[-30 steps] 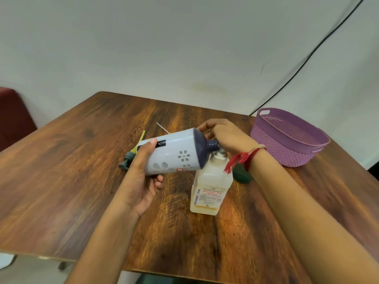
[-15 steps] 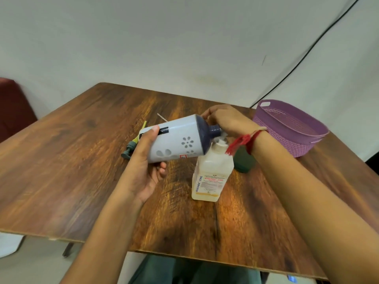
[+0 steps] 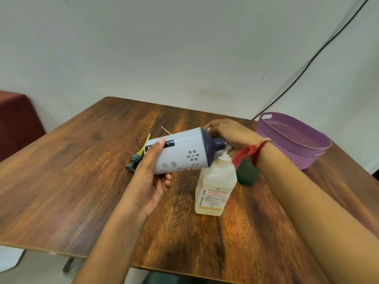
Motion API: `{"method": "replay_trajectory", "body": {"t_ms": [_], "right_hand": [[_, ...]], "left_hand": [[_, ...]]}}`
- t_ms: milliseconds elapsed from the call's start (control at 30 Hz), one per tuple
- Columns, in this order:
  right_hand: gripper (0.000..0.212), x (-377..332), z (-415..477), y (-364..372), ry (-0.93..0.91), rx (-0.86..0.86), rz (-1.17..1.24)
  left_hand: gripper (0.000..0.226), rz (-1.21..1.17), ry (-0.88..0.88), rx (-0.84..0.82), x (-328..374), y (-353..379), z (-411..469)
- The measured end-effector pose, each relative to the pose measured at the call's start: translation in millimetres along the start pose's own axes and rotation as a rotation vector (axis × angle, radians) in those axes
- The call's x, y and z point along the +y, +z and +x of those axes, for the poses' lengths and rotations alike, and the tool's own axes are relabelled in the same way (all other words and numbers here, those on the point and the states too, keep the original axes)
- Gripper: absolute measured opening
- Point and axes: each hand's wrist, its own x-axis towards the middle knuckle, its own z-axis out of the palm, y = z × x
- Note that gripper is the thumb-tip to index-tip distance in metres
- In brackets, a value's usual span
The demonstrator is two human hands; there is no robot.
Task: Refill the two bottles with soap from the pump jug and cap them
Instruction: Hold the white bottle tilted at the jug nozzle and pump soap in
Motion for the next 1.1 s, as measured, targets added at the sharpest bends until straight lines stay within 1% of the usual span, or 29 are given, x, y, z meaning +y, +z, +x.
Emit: {"method": "replay_trajectory", "body": {"t_ms": [33,100,267,333,400,467,500,567,667,700,767,833,900,967,1033,1100], "right_hand": [[0.02,-2.3,1.4,-2.2,-0.009,-0.014,0.002],[0.019,-1.5,1.6,-2.1,0.02,-0.065,0.087],[0.034,15.8,-0.2,12.7,0.022,0.015,0.241],[0.031,15.6,-2.2,11.6,-0.003,0.043,0.178],[0.025,8.5,-1.0,5.2,-0.048,0.045,0.029],[0.023,-2.1,0.2,-2.8,-0.045,-0.03,-0.084],[0.026,-3.9,1.7,-5.0,-0.017,-0.081,-0.109],[0.028,-0.7,0.8,-2.9,0.001,-0.094,-0.115],[0.021,10.4,-6.4,6.9,0.001,-0.058,0.114],[0.02,12.8,-7.1,9.3,-0.001,-0.053,0.108],[0.022,14.0,-4.8,8.2,-0.031,-0.027,-0.003],[0.024,7.2,-1.4,2.3,-0.067,-0.001,-0.054],[0.026,0.9,0.7,-4.4,-0.054,-0.024,-0.115],[0.026,0.8,3.5,-5.9,-0.041,-0.04,-0.11],[0.024,6.3,2.2,0.8,-0.026,-0.031,0.002],[0.029,13.6,2.8,8.6,0.0,0.006,0.181]], "left_hand": [[0.042,0.005,0.007,-0.006,0.5,-0.1,0.2],[0.043,0.011,0.018,-0.006,0.0,-0.1,1.0],[0.042,0.039,0.025,0.027,-2.6,-1.4,1.0],[0.046,0.05,0.036,0.016,-3.0,-2.7,-0.8],[0.047,0.045,0.05,0.001,-2.8,-3.4,-1.8],[0.046,0.027,0.056,-0.025,-2.0,-2.6,-1.5],[0.047,0.02,0.06,-0.035,-2.5,-2.2,-0.3],[0.046,0.012,0.073,-0.033,-4.6,-2.4,2.1],[0.045,0.016,0.066,-0.003,-7.0,-3.8,4.9],[0.045,0.018,0.058,0.006,-7.7,-3.6,5.0],[0.042,0.01,0.052,0.011,-8.1,-2.7,4.1],[0.04,0.003,0.059,-0.005,-7.4,-2.3,3.4],[0.038,-0.009,0.065,-0.019,-6.7,-2.5,2.9],[0.04,-0.01,0.068,-0.018,-7.6,-3.5,4.5],[0.043,-0.007,0.067,-0.008,-8.4,-4.0,4.9],[0.044,0.004,0.064,0.008,-9.5,-5.0,5.8]]}}
